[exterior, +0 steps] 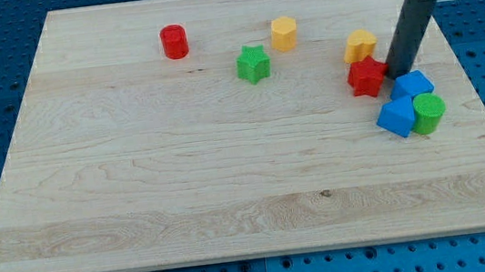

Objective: Push the red star and blue blocks to the left

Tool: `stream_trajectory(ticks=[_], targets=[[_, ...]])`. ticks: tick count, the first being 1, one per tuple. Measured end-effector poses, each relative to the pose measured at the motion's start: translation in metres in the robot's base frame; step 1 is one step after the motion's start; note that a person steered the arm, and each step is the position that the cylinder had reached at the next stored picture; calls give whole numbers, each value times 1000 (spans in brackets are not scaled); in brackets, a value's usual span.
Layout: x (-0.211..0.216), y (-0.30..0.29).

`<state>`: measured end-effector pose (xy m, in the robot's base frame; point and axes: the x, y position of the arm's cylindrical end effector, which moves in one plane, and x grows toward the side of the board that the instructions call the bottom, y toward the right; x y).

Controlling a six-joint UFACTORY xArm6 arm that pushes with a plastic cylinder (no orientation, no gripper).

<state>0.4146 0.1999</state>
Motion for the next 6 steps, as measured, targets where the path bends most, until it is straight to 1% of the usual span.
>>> stream_trajectory(ticks=[1, 2, 3, 4, 6], targets=[[0, 14], [0, 52], [21, 58], [51, 38], [56, -28]])
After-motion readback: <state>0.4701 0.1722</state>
